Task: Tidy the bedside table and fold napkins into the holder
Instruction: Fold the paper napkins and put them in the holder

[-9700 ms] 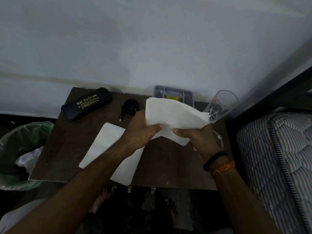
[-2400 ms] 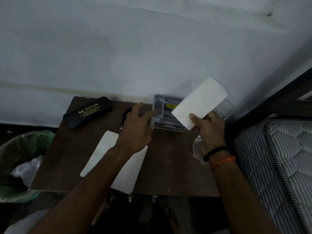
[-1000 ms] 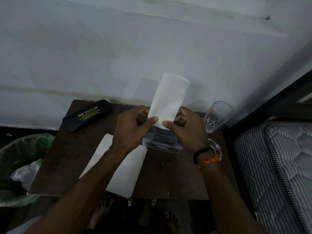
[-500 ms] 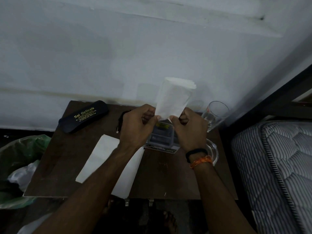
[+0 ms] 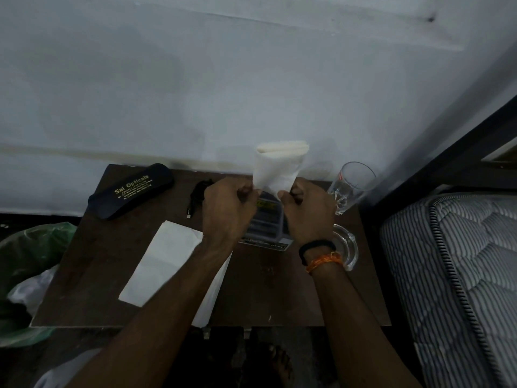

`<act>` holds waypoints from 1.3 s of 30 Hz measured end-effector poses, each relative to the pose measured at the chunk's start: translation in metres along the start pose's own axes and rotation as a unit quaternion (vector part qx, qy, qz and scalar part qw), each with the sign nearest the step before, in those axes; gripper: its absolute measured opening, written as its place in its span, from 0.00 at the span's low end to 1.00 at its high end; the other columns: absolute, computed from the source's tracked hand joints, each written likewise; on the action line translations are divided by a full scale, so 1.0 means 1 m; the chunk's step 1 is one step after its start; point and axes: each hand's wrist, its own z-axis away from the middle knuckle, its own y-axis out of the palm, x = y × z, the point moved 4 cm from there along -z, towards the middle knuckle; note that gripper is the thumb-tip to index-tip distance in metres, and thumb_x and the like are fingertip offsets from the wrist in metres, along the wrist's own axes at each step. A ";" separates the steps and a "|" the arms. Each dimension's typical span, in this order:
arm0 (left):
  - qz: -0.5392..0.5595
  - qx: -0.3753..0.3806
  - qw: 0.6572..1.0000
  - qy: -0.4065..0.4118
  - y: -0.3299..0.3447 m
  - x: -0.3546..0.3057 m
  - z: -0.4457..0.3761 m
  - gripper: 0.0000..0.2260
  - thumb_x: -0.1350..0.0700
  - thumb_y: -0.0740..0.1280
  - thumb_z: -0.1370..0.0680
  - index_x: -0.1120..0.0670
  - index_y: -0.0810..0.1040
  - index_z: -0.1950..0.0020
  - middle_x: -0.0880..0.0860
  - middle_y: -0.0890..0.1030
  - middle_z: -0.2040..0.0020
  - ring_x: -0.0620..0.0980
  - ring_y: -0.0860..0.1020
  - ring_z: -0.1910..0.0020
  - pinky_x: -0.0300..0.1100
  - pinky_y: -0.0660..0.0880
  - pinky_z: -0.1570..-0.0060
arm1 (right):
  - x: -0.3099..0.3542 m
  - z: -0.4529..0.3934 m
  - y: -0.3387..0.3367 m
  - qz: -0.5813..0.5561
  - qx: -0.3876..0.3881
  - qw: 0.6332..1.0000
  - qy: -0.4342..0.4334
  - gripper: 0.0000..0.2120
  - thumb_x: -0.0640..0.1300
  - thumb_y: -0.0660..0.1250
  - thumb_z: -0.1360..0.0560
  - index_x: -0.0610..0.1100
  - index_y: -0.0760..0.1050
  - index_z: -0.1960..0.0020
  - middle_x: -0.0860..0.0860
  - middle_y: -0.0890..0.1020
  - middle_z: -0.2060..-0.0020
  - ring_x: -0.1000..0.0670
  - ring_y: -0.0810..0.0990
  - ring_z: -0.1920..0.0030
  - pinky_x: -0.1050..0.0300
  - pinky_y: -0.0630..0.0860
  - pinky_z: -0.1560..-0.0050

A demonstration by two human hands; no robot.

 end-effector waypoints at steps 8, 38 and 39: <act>-0.062 -0.001 0.998 0.009 0.002 0.002 -0.001 0.14 0.54 0.69 0.25 0.49 0.70 0.68 0.49 0.75 0.67 0.48 0.74 0.65 0.43 0.76 0.57 | 0.000 0.000 0.010 0.002 -0.015 1.000 0.002 0.02 0.38 0.73 0.30 0.43 0.82 0.58 0.47 0.84 0.60 0.47 0.82 0.57 0.48 0.80 0.54; 0.084 -0.005 0.996 0.032 -0.011 -0.016 -0.009 0.11 0.55 0.73 0.26 0.57 0.83 0.45 0.51 0.85 0.51 0.44 0.82 0.54 0.34 0.79 0.52 | 0.010 -0.004 -0.006 -0.097 -0.065 0.993 0.001 0.06 0.50 0.70 0.26 0.48 0.79 0.53 0.53 0.83 0.59 0.56 0.81 0.58 0.62 0.77 0.57; 0.078 -0.006 0.996 0.033 -0.011 -0.015 -0.009 0.11 0.55 0.73 0.26 0.57 0.83 0.46 0.51 0.85 0.52 0.45 0.83 0.54 0.36 0.80 0.51 | 0.009 -0.005 -0.006 -0.093 -0.069 0.993 -0.002 0.06 0.49 0.71 0.26 0.47 0.79 0.55 0.52 0.83 0.61 0.54 0.81 0.60 0.59 0.77 0.58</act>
